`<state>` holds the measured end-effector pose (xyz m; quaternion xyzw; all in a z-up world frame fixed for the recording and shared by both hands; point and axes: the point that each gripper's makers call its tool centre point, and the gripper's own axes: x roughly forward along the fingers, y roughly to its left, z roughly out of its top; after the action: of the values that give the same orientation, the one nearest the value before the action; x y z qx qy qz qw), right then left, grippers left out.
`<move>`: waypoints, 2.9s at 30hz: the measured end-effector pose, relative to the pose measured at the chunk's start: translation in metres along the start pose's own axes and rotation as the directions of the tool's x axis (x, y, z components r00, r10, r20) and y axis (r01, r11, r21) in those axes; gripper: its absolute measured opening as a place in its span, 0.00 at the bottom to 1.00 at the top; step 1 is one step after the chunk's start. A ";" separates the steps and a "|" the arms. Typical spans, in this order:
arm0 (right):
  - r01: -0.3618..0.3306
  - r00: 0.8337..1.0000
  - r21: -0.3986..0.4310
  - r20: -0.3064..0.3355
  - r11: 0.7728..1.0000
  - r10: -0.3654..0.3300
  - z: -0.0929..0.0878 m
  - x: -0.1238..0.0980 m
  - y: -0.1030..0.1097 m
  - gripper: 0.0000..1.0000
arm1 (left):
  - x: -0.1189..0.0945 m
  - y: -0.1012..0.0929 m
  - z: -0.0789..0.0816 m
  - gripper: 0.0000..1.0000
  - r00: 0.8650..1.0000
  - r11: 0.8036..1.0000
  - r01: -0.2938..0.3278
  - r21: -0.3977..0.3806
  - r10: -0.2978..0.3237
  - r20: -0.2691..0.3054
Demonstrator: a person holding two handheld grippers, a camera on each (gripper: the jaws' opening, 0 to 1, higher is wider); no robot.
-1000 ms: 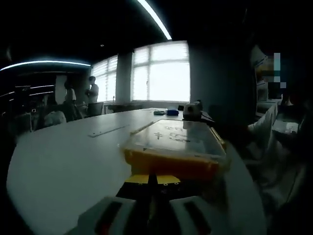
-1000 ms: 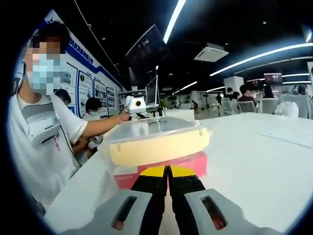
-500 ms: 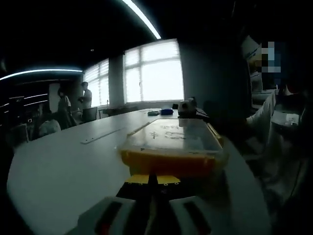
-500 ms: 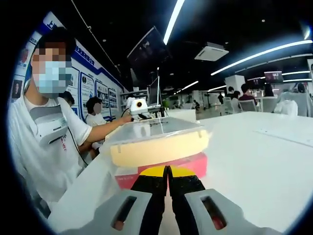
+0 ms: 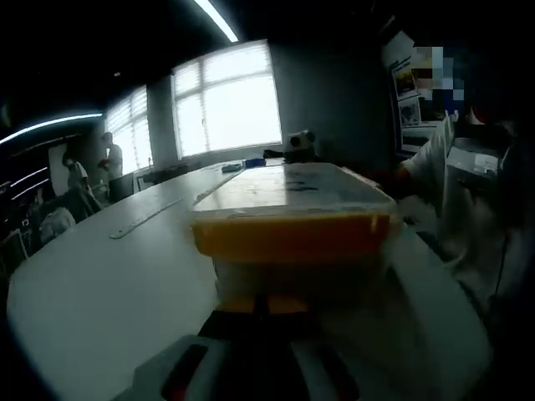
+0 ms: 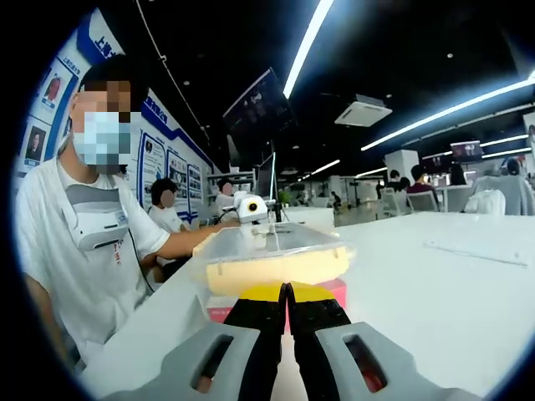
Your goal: Arrange the small medicine boxes into an aligned row inside the storage area until every box is upright, visible, and separated from the surrounding clutter.
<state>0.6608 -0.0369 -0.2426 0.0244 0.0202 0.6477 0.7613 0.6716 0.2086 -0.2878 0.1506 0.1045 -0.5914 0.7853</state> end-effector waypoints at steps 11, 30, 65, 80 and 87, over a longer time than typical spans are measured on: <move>-0.006 1.000 -0.114 -0.021 0.994 0.004 0.001 0.004 0.004 0.00 | 0.001 0.000 0.001 0.00 0.999 0.999 0.003 -0.041 -0.001 0.048; -0.054 0.999 -0.089 -0.010 0.995 0.053 -0.001 0.009 0.010 0.00 | -0.003 -0.002 0.002 0.00 0.999 0.995 -0.015 -0.097 0.019 0.041; -0.034 0.999 -0.104 -0.018 0.994 0.033 -0.002 0.007 0.006 0.00 | -0.006 -0.003 0.010 0.00 0.995 0.996 0.015 -0.090 -0.006 0.103; -0.057 0.998 -0.074 -0.012 0.996 0.056 -0.003 0.008 0.013 0.00 | -0.005 -0.004 0.010 0.00 0.994 0.994 0.020 -0.111 -0.007 0.111; -0.058 0.998 -0.079 -0.022 0.995 0.056 -0.004 0.008 0.015 0.00 | -0.005 -0.004 0.010 0.00 0.994 0.994 0.019 -0.108 -0.007 0.108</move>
<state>0.6474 -0.0261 -0.2459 -0.0116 0.0012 0.6696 0.7426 0.6659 0.2087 -0.2772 0.0749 0.0949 -0.5973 0.7928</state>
